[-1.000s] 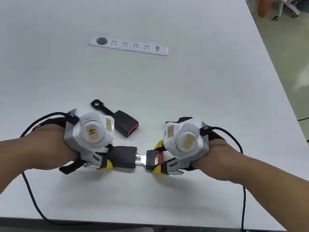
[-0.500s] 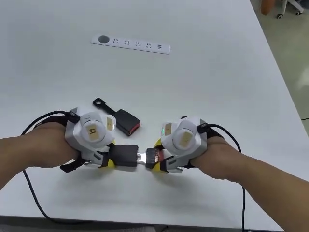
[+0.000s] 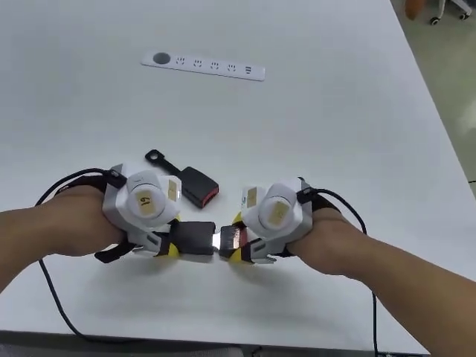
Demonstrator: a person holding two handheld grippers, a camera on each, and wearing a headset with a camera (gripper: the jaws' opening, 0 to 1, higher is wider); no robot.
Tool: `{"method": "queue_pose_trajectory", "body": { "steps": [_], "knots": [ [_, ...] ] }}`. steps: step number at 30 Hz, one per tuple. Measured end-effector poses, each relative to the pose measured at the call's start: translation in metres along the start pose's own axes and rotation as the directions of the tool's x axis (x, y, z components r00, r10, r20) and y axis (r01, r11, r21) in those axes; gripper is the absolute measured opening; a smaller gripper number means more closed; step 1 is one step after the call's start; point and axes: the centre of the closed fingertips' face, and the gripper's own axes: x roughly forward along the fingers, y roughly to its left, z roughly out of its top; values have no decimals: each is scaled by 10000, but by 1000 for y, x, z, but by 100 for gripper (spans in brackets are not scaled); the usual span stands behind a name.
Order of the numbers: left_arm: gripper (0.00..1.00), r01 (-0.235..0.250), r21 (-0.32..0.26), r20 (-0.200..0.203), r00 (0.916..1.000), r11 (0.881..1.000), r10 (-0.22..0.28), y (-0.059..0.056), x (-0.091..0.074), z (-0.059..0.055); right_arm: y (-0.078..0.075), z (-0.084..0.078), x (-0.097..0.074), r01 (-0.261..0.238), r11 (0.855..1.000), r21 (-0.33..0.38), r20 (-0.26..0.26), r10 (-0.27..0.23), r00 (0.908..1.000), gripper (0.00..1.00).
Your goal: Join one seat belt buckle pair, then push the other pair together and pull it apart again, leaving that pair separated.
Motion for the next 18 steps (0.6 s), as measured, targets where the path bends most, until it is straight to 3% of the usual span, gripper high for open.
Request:
{"method": "queue_pose_trajectory", "body": {
  "steps": [6,7,8,9,18],
  "knots": [
    [30,17,51,-26,10000,10000,-17,0,0,0,2,1,1,25,10000,63,-9,-25,10000,30],
    [30,45,29,-58,10000,10000,-44,0,-1,0,1,13,5,150,9999,9,462,-150,9988,30],
    [30,50,72,-23,10000,10000,-50,0,-2,0,4,6,3,-42,10000,18,72,41,10000,30],
    [30,51,41,9,10000,10000,-51,0,-2,1,5,4,3,-79,10000,0,7,79,10000,30],
    [30,59,57,-52,10000,10000,-58,-1,-3,2,4,3,2,-127,9999,10,-28,127,9999,30]
  ]
}}
